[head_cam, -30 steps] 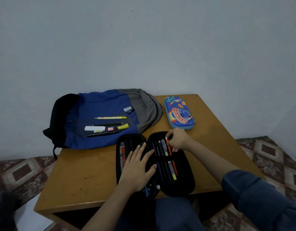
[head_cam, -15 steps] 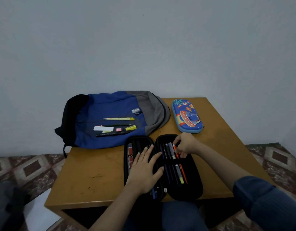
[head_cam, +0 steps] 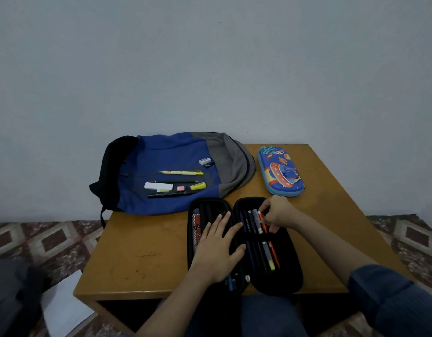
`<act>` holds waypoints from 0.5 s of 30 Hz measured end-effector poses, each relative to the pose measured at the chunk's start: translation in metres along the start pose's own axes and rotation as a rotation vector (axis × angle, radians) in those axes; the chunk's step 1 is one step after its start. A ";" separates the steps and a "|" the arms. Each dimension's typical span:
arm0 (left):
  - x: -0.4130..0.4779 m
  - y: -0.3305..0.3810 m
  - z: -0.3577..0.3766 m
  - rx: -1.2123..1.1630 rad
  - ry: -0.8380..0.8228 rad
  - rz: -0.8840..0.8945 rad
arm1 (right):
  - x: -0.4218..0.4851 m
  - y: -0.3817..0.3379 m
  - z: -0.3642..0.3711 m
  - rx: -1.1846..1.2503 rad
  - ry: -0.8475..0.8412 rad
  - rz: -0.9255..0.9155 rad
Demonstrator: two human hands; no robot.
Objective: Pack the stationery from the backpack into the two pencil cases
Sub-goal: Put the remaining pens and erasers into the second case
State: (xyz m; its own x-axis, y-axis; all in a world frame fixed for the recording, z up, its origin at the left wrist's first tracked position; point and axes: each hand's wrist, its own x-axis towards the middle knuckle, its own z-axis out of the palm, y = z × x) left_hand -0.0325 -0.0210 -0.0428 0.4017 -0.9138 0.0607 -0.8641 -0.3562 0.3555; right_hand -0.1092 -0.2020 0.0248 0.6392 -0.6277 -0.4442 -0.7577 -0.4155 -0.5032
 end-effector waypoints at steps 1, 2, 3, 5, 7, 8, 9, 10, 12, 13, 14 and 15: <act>0.000 0.000 0.000 -0.001 -0.003 -0.001 | 0.000 -0.001 0.000 -0.014 0.011 -0.001; 0.000 0.000 0.000 -0.007 -0.007 0.001 | 0.000 -0.001 0.000 -0.045 0.039 -0.015; 0.001 0.001 -0.002 -0.028 -0.014 0.004 | 0.001 0.000 0.001 -0.098 0.091 -0.048; 0.005 -0.001 -0.011 -0.173 -0.018 -0.016 | 0.004 0.000 0.004 -0.179 0.198 -0.134; 0.015 -0.010 -0.030 -0.381 0.047 -0.077 | 0.002 -0.003 0.009 -0.127 0.235 -0.237; 0.020 -0.019 -0.041 -0.416 0.115 -0.110 | 0.001 -0.006 0.012 -0.107 0.243 -0.296; 0.025 -0.029 -0.052 -0.400 0.192 -0.142 | -0.002 -0.008 0.015 -0.112 0.260 -0.359; 0.030 -0.040 -0.063 -0.365 0.259 -0.176 | -0.002 -0.011 0.019 -0.134 0.271 -0.415; 0.040 -0.063 -0.080 -0.298 0.359 -0.233 | -0.002 -0.013 0.027 -0.182 0.246 -0.494; 0.045 -0.075 -0.085 -0.256 0.388 -0.261 | 0.000 -0.014 0.031 -0.221 0.216 -0.509; 0.049 -0.086 -0.090 -0.210 0.406 -0.290 | 0.002 -0.013 0.035 -0.267 0.185 -0.511; 0.053 -0.097 -0.094 -0.169 0.412 -0.319 | 0.004 -0.014 0.037 -0.309 0.163 -0.512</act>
State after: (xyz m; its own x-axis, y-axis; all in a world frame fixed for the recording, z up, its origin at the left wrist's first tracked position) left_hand 0.1010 -0.0166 0.0136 0.7505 -0.6014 0.2741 -0.6332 -0.5356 0.5587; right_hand -0.0914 -0.1742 0.0022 0.9218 -0.3808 -0.0723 -0.3791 -0.8465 -0.3737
